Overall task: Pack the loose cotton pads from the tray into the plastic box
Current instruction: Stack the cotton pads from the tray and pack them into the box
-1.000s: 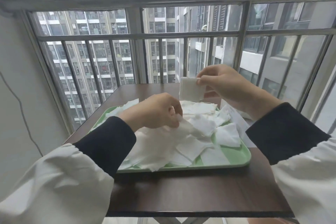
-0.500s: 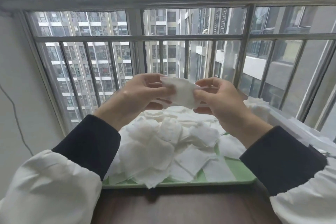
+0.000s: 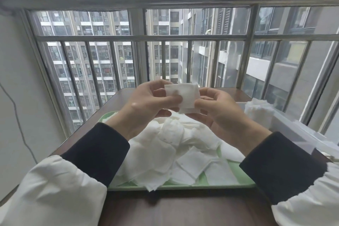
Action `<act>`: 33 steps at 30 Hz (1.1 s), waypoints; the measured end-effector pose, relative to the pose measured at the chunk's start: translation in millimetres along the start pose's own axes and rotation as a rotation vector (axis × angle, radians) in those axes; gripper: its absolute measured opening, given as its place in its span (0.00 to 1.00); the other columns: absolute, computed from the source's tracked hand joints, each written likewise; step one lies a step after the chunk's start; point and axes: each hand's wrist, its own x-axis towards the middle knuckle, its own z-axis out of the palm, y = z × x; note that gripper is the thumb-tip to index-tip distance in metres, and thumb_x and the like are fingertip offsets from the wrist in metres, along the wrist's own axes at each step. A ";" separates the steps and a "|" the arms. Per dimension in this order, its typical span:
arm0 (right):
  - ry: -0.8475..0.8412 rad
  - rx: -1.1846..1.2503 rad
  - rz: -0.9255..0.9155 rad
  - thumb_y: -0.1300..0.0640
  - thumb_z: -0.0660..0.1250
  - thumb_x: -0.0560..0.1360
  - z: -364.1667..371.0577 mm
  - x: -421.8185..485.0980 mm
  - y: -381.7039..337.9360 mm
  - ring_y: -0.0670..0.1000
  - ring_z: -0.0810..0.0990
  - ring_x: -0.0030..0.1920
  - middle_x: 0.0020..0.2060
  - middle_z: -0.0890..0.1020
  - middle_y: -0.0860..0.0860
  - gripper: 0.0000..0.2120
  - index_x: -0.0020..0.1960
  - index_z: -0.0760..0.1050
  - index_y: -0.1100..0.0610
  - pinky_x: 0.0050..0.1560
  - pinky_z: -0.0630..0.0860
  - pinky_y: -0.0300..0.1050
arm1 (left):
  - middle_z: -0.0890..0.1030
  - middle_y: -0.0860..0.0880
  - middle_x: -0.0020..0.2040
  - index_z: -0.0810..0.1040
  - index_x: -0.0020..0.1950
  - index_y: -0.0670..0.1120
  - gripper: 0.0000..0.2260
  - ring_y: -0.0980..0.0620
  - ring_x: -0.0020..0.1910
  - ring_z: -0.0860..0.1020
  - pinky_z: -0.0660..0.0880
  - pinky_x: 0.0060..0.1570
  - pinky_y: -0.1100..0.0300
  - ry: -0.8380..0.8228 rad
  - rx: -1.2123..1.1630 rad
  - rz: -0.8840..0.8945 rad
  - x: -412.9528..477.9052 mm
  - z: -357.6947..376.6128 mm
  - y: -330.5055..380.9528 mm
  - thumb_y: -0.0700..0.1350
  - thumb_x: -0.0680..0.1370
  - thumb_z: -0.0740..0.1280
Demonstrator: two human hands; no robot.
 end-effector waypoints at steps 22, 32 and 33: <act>-0.143 -0.106 -0.028 0.67 0.72 0.73 -2.6 -1.7 -0.7 0.60 0.86 0.50 0.51 0.84 0.64 0.11 0.55 0.79 0.65 0.47 0.82 0.49 | 0.83 0.50 0.54 0.78 0.57 0.51 0.23 0.54 0.48 0.84 0.82 0.48 0.55 0.072 0.292 0.002 0.0 -0.7 -3.1 0.49 0.64 0.78; 0.038 -0.558 -0.345 0.56 0.76 0.73 1.3 0.8 2.9 0.52 0.86 0.38 0.38 0.86 0.52 0.08 0.49 0.82 0.58 0.37 0.80 0.41 | 0.87 0.43 0.50 0.84 0.53 0.43 0.12 0.46 0.49 0.86 0.81 0.45 0.58 -0.082 0.124 0.008 -3.7 -4.9 2.0 0.44 0.73 0.78; 0.060 -0.622 -0.352 0.56 0.73 0.76 0.8 2.9 3.8 0.49 0.85 0.36 0.37 0.86 0.51 0.06 0.48 0.81 0.58 0.36 0.80 0.40 | 0.87 0.43 0.48 0.83 0.52 0.43 0.08 0.47 0.47 0.86 0.81 0.43 0.59 -0.023 0.111 0.000 -3.0 -7.3 2.4 0.41 0.74 0.76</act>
